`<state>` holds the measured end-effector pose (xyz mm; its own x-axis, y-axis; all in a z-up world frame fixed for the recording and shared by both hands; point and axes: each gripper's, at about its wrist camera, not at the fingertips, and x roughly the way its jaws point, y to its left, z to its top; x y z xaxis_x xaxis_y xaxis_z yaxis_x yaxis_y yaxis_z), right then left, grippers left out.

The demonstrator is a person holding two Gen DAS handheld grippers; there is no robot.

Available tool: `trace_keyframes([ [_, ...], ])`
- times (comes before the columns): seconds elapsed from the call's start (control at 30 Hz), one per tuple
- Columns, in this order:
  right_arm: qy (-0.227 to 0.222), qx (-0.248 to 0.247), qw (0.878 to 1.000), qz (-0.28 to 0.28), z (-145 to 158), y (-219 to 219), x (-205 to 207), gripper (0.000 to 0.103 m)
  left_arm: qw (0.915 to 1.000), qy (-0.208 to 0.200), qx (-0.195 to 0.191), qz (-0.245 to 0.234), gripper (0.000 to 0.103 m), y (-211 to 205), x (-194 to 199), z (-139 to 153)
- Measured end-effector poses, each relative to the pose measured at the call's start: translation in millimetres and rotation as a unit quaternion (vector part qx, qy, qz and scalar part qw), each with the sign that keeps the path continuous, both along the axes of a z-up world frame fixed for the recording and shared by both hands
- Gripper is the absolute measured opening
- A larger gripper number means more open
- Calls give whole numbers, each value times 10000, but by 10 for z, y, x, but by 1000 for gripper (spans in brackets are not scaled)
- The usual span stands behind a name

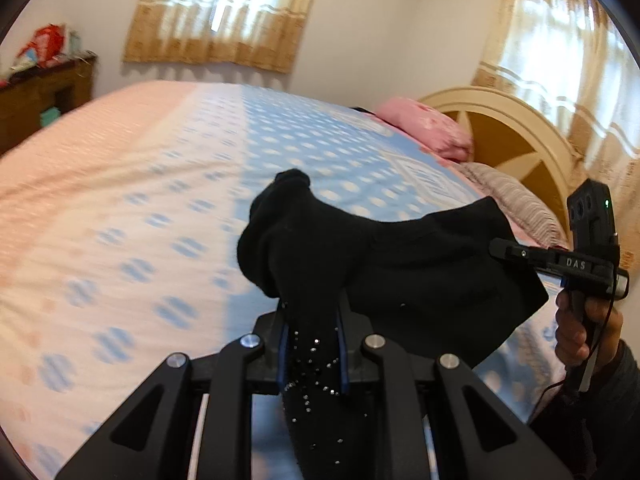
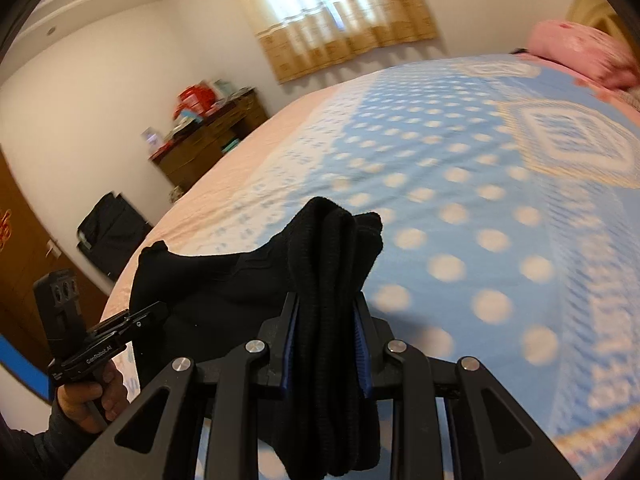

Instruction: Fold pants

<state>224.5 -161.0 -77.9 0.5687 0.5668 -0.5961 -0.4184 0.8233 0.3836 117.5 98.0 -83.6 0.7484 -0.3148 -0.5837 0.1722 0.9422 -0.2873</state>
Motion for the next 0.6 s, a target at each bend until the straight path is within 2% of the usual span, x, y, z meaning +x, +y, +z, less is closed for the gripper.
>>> trace_keyframes([
  [0.23,-23,65,9983,575,54,702,369,26,9976,-74,223,649,19,457,-35,85],
  [0.6,9,63,9950,994,37,1359,645,26,9914,-117,443,1229,19,815,-45,85],
])
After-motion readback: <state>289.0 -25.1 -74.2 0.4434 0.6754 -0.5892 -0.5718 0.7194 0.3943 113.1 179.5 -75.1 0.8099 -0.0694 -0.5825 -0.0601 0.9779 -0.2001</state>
